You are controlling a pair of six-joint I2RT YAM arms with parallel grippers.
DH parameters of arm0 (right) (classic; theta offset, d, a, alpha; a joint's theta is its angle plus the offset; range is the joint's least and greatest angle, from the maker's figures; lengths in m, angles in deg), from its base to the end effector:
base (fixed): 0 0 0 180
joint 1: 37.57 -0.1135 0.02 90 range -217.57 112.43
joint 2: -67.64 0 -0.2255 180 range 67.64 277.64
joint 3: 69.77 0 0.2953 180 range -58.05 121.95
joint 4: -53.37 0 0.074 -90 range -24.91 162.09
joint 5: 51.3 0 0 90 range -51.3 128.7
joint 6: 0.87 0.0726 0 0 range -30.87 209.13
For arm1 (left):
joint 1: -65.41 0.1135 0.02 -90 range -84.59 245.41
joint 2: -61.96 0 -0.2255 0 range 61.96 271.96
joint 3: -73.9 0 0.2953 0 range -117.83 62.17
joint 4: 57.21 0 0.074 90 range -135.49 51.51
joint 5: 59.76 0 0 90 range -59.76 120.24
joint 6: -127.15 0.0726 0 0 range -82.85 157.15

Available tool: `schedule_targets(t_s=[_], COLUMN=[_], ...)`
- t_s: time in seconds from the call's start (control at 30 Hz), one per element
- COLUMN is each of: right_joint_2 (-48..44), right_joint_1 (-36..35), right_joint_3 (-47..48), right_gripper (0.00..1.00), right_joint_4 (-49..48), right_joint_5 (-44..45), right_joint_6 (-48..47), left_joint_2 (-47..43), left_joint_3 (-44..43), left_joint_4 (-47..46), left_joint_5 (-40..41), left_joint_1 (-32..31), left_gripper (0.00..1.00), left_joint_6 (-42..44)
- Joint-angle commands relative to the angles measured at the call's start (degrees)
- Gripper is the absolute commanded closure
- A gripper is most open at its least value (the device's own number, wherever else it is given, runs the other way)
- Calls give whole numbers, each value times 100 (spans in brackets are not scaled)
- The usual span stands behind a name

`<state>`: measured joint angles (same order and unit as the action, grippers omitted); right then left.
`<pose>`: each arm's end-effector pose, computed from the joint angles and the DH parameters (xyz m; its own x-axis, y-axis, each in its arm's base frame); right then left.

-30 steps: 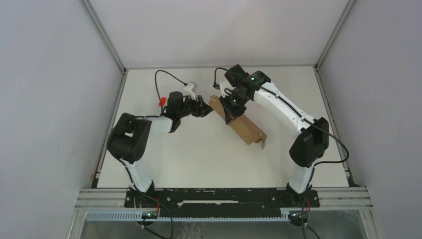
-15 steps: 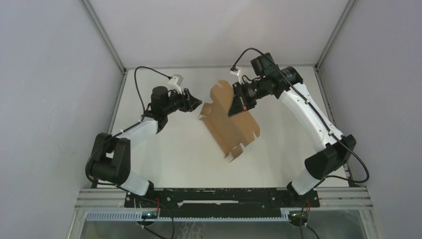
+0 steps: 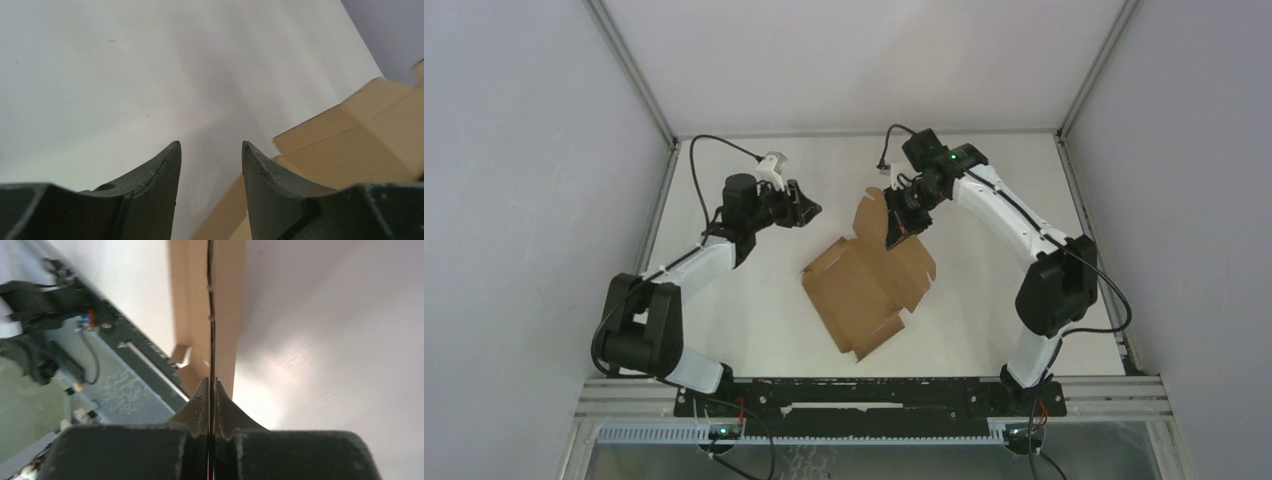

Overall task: Fold the paper box
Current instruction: Fold the paper box at the center of the board.

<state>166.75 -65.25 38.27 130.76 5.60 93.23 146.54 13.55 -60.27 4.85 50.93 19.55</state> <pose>0.3331 0.2195 0.2566 -0.8621 -0.3846 -0.3299 -0.5064 0.6779 0.5329 0.3777 -0.1297 0.1664 -0.5187 -0.1482 -0.8420 0.4786 0.7658 -0.4296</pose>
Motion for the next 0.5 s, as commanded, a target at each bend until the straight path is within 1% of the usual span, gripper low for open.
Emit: schedule_targets(t_s=[0.0,0.07,0.23,0.47], right_joint_2=[417,597,772,759], right_joint_1=[-351,-464,-638,-753], right_joint_3=[-32,-146,-252,-272], right_gripper=[100,100,100,100], right_joint_4=[-71,-134,-284,-396], right_joint_5=[1585,2044,2766,3049], right_joint_6=[-199,-194,-127,-97], left_joint_2=[131,192,292,506], left_joint_3=[56,119,234,298], left_joint_4=[-102,-153,-154,81], left_joint_5=[125,118,157,296], left_joint_1=[42,41,41,-36], left_gripper=[47,47,47,48], left_joint_6=[212,182,153,91])
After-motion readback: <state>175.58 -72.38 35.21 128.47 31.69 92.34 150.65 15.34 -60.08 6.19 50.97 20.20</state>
